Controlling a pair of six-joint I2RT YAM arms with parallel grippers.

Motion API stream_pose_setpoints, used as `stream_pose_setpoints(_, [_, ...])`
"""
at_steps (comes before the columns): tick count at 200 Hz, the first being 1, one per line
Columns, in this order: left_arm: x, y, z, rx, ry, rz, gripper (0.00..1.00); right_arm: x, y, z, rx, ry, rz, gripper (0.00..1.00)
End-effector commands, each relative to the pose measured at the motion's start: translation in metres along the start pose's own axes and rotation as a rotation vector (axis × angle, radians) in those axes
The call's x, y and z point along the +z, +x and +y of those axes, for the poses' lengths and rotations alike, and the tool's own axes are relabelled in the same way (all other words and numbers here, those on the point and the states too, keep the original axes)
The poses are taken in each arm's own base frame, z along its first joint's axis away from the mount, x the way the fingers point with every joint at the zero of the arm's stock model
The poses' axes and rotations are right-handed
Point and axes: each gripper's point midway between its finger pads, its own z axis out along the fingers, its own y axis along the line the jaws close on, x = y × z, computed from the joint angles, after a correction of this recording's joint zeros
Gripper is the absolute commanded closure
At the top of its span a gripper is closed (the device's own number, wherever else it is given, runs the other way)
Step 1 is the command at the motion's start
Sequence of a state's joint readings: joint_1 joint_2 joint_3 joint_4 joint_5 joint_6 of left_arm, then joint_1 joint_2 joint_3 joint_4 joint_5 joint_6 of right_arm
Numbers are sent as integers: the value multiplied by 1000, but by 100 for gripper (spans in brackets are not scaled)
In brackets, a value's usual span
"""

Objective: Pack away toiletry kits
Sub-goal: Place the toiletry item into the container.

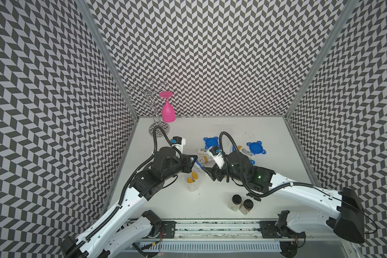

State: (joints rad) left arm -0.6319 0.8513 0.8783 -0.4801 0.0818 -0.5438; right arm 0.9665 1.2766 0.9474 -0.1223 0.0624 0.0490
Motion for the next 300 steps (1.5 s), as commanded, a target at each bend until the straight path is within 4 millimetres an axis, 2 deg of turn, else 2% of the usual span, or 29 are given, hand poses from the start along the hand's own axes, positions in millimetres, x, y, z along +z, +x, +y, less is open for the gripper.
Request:
stream_pose_setpoints(1, [-11, -3, 24, 67, -132, -30, 100, -8, -6, -29, 129, 60, -5, 22])
stream_pose_setpoints(27, [-13, -2, 34, 91, -178, -52, 100, -3, 8, -66, 254, 118, 45, 23])
stream_pose_setpoints(48, [-12, -1, 39, 126, -210, -64, 100, 7, 41, -100, 360, 193, 158, 25])
stream_pose_setpoints(72, [-10, 6, 43, 168, -248, -50, 100, 22, 75, -119, 435, 235, 273, 26])
stream_pose_setpoints(99, [-9, 13, 46, 201, -288, -38, 100, 41, 98, -123, 460, 224, 392, 29])
stream_pose_setpoints(126, [-8, 22, 51, 248, -314, -16, 100, 51, 106, -127, 484, 225, 395, 29])
stream_pose_setpoints(170, [2, 36, 51, 292, -318, 10, 100, 64, 134, -135, 543, 223, 444, 31])
stream_pose_setpoints(219, [16, 49, 48, 339, -337, 48, 100, 81, 150, -144, 564, 232, 464, 33])
stream_pose_setpoints(249, [18, 52, 50, 335, -349, 50, 100, 94, 143, -144, 574, 192, 412, 34])
stream_pose_setpoints(274, [19, 54, 51, 328, -347, 56, 100, 104, 151, -147, 573, 196, 438, 37])
stream_pose_setpoints(300, [16, 52, 48, 310, -334, 43, 86, 107, 165, -153, 577, 238, 479, 44])
